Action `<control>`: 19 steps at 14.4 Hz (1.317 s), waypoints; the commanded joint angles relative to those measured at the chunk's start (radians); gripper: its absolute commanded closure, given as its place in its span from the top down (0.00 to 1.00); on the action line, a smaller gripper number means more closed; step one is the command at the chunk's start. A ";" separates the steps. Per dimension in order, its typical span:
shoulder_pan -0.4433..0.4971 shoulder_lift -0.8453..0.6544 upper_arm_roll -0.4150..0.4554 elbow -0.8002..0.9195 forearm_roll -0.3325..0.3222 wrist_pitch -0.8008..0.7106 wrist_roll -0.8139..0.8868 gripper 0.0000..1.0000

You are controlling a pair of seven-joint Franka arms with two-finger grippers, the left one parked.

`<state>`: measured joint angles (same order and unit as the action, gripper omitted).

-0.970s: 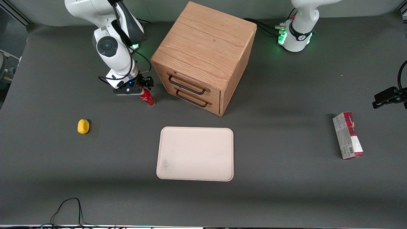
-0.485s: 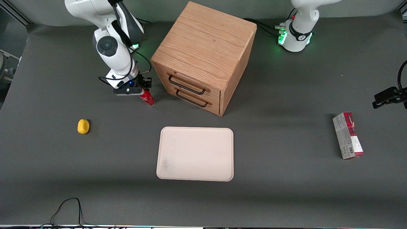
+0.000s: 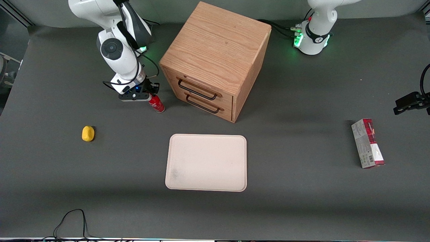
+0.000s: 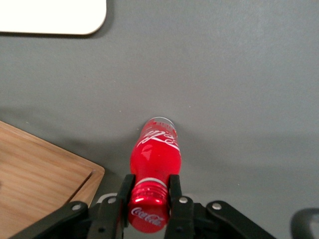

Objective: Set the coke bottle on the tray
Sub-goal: 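Close the right gripper around the bottle's cap end, then lift the bottle and carry it over the white tray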

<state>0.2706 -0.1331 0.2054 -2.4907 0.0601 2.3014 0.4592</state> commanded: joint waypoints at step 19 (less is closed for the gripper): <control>-0.005 0.808 0.078 1.556 -0.189 -0.668 -0.112 0.00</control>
<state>0.2642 0.5995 0.2714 -1.0129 -0.1055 1.5923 0.4041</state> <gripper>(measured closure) 0.678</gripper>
